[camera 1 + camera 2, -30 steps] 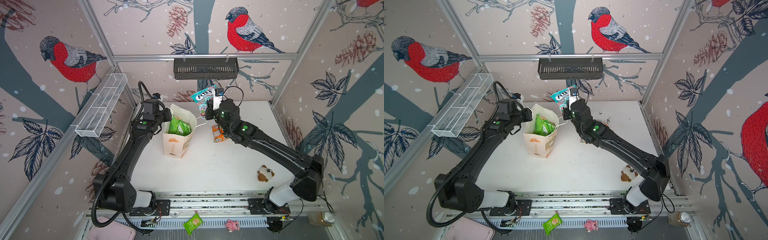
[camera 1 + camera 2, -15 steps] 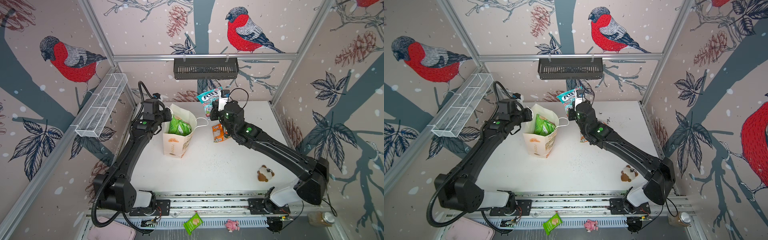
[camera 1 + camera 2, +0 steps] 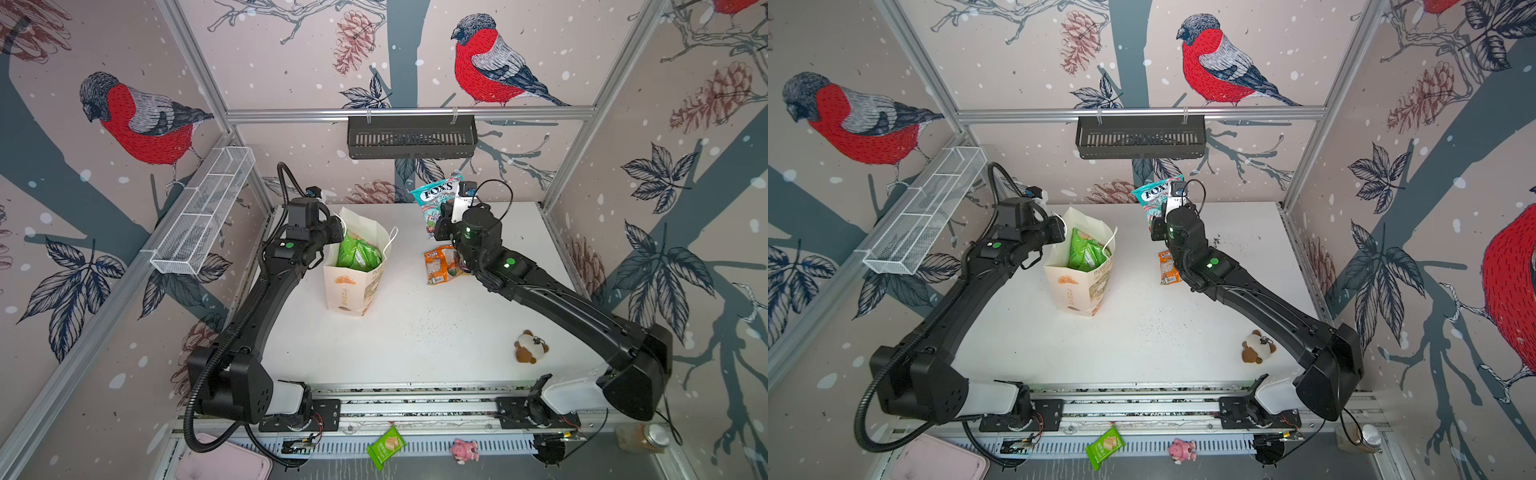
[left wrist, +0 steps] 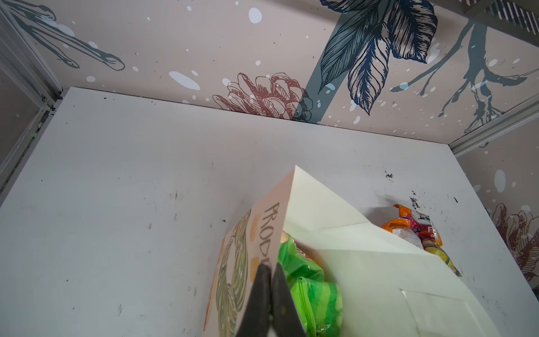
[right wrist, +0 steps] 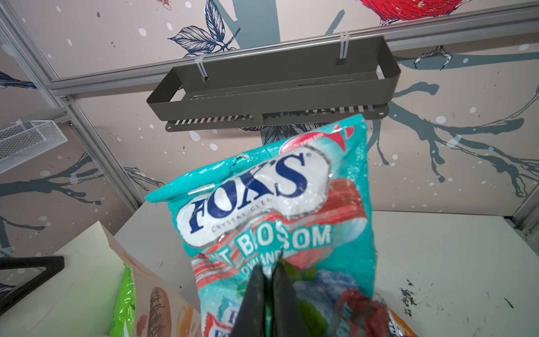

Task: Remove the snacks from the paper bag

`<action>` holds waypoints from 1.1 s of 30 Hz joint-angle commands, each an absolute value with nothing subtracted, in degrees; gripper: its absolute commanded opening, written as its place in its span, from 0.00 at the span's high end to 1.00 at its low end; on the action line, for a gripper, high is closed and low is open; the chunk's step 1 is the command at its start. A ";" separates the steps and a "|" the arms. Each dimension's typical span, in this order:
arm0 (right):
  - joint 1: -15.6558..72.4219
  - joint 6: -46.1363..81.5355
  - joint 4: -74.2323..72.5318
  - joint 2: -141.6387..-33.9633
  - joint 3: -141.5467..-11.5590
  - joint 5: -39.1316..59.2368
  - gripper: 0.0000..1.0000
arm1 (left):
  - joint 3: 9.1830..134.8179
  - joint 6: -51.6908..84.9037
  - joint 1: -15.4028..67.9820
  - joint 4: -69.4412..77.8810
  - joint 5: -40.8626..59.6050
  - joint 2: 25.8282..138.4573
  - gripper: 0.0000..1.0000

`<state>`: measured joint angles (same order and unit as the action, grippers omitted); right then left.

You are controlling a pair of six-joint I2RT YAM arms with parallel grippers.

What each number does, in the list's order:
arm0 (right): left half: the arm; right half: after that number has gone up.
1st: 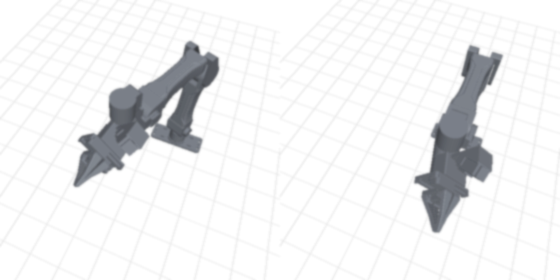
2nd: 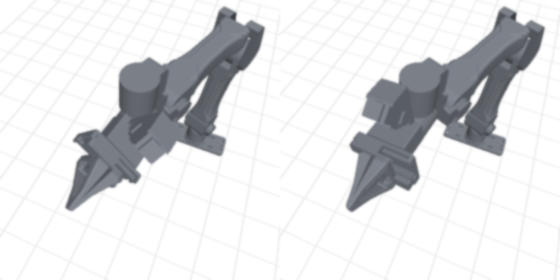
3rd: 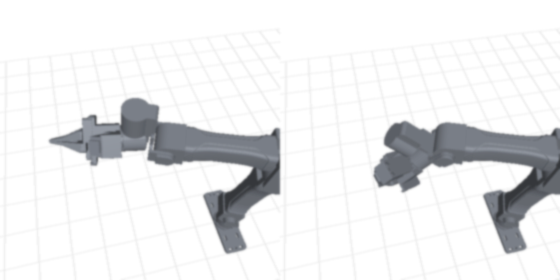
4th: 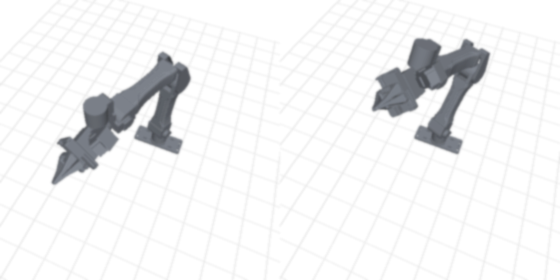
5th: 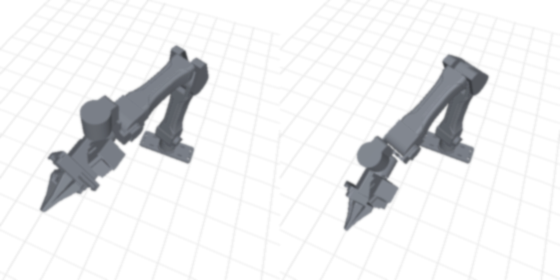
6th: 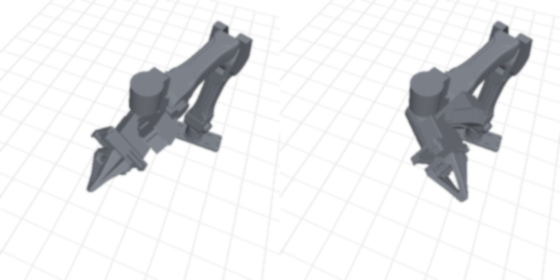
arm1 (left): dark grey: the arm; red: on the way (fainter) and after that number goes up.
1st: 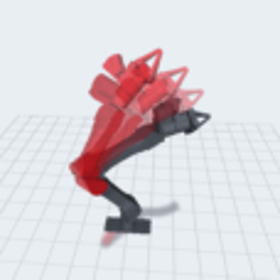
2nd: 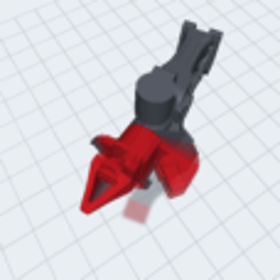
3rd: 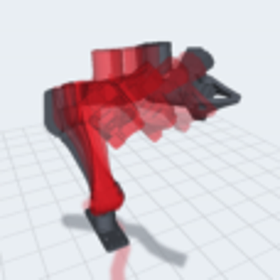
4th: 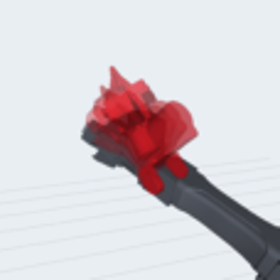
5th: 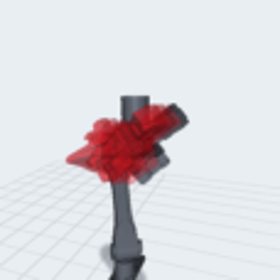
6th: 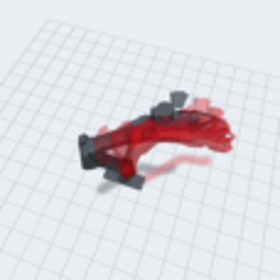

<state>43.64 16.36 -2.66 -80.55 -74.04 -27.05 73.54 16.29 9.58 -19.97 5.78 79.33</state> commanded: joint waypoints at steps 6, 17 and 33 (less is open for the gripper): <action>42.15 18.46 -5.64 -80.38 -72.33 -27.14 1.00 | 74.06 16.31 9.48 -17.64 5.88 79.11 1.00; 40.18 20.58 -5.62 -81.97 -69.55 -26.01 1.00 | 74.05 16.28 9.46 -17.69 5.89 79.01 1.00; 34.11 24.61 -3.14 -89.82 -66.93 -22.11 1.00 | 74.09 16.30 9.42 -17.69 5.98 78.97 1.00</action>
<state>34.41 23.00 -2.04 -88.97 -67.05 -23.55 73.58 16.32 9.58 -19.97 5.78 79.31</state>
